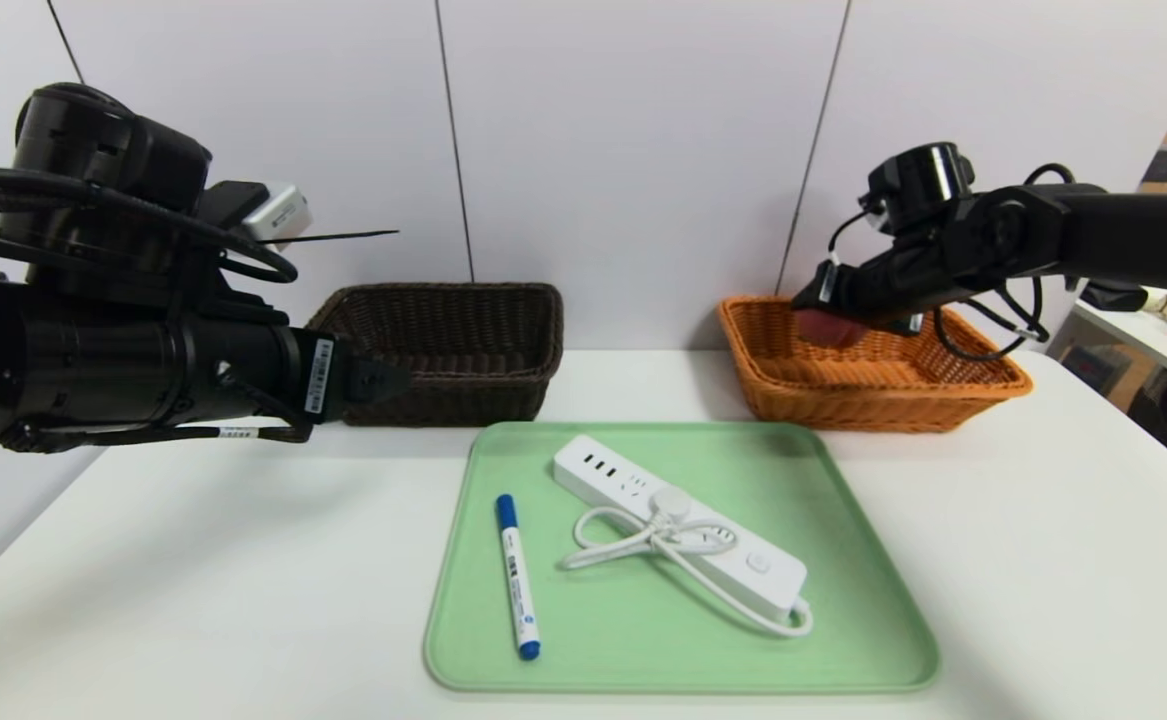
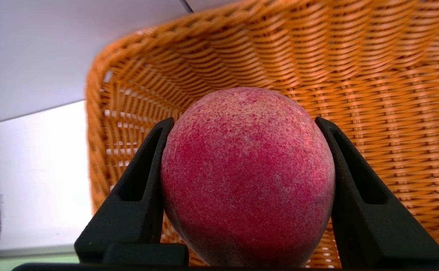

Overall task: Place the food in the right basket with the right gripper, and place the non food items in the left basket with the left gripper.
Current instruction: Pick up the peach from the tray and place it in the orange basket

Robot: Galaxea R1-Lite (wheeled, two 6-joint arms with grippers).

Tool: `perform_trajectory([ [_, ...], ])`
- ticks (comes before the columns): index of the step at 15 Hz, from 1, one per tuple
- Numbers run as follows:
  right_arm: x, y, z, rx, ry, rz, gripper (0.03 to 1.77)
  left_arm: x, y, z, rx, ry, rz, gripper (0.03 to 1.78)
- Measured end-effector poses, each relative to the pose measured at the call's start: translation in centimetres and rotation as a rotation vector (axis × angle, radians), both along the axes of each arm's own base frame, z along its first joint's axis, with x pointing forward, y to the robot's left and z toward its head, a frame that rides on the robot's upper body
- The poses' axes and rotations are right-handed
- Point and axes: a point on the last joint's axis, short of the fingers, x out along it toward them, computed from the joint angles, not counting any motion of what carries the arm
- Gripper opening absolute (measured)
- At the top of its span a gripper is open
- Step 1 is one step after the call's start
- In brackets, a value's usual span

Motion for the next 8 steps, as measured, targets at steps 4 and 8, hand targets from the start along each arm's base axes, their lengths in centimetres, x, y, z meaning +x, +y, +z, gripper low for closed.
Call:
perform_trajectory([
  [4,0.7,-0.7,-1.6,-0.009,0.044,-0.014,1.16,0.3,-0.1,0.3,-0.006,-0.005,-0.006,1.69],
  [8,0.8,-1.1,-1.8,-0.012,0.043,-0.022,1.39,0.4,-0.4,0.4,-0.005,-0.003,-0.014,1.69],
])
